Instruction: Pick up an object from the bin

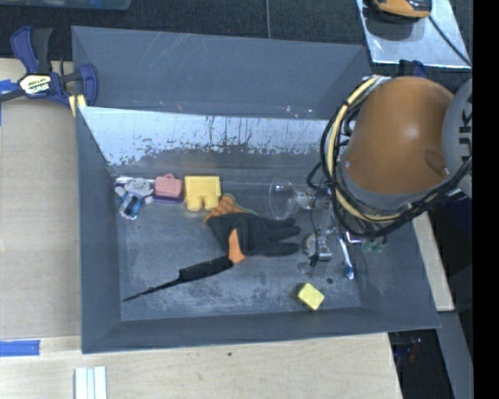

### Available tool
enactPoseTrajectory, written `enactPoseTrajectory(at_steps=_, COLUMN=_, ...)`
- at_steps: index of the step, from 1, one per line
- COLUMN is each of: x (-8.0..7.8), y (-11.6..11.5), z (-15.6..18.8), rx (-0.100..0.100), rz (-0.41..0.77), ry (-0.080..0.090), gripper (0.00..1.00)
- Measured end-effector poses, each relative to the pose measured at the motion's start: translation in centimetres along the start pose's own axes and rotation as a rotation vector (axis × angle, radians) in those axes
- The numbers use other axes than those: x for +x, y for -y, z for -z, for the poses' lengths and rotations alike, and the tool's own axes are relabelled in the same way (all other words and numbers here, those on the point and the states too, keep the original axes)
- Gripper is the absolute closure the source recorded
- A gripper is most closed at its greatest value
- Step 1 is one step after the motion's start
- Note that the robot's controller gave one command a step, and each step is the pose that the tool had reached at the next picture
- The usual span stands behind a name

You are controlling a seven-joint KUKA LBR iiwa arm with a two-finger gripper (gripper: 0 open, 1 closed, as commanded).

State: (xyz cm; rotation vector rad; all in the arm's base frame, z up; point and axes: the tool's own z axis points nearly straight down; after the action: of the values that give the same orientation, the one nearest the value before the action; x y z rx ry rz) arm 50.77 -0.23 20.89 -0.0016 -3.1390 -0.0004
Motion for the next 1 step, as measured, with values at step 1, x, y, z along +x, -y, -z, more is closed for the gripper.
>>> enactPoseTrajectory(at_steps=1, x=-0.18, y=0.0, z=0.21, rx=0.0, rz=0.0, ry=0.006, gripper=0.0)
